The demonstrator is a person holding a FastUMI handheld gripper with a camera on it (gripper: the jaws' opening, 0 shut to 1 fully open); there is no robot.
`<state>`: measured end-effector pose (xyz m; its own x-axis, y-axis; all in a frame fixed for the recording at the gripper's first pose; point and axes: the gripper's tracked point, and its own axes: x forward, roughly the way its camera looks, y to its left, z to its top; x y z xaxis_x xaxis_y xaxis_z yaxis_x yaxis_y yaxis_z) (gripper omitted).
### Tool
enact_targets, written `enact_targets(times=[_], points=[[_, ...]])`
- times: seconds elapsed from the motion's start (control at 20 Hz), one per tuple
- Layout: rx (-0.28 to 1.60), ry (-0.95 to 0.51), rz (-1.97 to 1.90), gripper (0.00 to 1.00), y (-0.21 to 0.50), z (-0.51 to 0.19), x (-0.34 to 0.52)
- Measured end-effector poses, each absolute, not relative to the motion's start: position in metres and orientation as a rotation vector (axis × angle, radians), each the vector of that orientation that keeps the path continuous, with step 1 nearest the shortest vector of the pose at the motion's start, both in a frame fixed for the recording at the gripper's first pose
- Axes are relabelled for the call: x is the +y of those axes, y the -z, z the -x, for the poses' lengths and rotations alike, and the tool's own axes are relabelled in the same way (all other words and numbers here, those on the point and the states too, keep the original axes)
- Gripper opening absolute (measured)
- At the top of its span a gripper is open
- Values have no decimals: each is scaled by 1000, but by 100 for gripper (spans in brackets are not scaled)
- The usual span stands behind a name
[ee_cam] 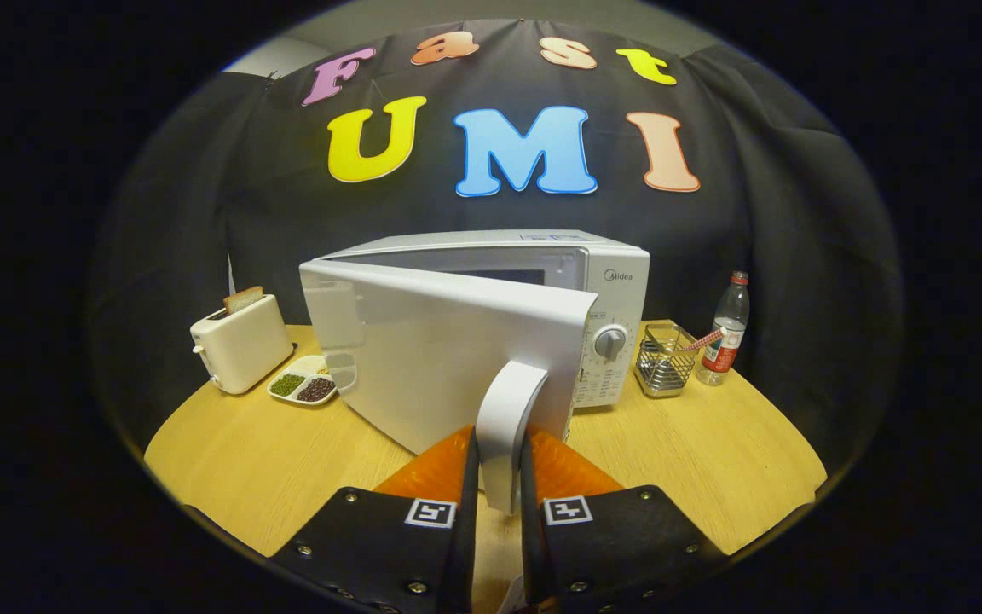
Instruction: Open the microwave, put the food inside, and close the microwave door.
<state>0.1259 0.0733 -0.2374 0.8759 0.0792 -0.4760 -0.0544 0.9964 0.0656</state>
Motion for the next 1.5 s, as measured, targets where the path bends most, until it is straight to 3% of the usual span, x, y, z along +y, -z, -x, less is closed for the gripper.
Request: enact_targets(times=[1.5], points=[[535, -303, 36, 25, 252, 8, 281]])
